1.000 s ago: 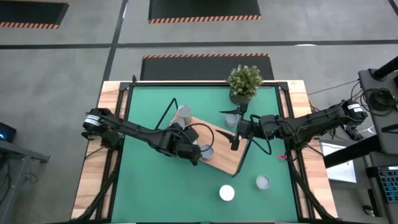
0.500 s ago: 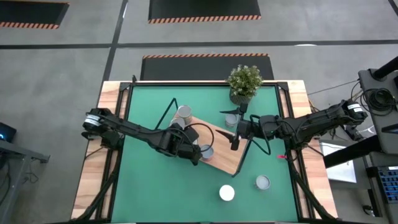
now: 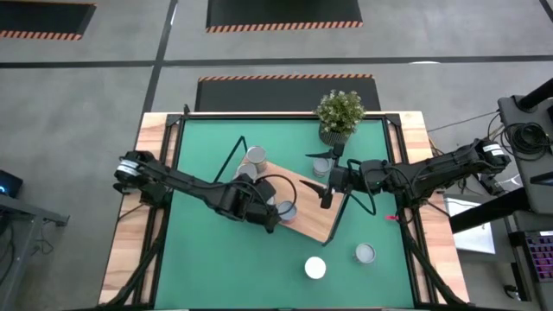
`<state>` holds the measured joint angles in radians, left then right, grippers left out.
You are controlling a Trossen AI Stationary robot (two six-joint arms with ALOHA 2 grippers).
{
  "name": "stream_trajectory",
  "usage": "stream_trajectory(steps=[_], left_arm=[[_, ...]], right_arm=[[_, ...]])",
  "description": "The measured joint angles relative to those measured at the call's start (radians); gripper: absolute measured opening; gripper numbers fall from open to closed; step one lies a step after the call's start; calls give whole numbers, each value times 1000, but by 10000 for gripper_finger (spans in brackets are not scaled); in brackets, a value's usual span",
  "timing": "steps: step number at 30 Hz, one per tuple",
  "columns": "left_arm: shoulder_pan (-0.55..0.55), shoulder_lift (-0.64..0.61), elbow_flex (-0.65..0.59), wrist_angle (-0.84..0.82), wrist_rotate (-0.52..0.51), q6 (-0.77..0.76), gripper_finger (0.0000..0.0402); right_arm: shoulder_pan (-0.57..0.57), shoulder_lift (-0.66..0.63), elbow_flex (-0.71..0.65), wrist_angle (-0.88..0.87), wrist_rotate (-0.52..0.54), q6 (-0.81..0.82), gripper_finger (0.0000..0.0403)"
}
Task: Pick and place cans onto a shelf
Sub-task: Put the canned cherries on the shelf
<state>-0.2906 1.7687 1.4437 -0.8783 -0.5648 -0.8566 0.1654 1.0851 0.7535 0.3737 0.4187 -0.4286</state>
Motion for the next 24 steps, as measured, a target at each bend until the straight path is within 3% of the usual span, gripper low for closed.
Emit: stream_trajectory(steps=[16, 24], left_arm=[[-3, -2, 2, -3, 0, 2, 341], [-13, -18, 91, -31, 23, 80, 341]], right_arm=[[0, 0, 0, 0, 0, 2, 343], [0, 0, 0, -1, 0, 1, 343]])
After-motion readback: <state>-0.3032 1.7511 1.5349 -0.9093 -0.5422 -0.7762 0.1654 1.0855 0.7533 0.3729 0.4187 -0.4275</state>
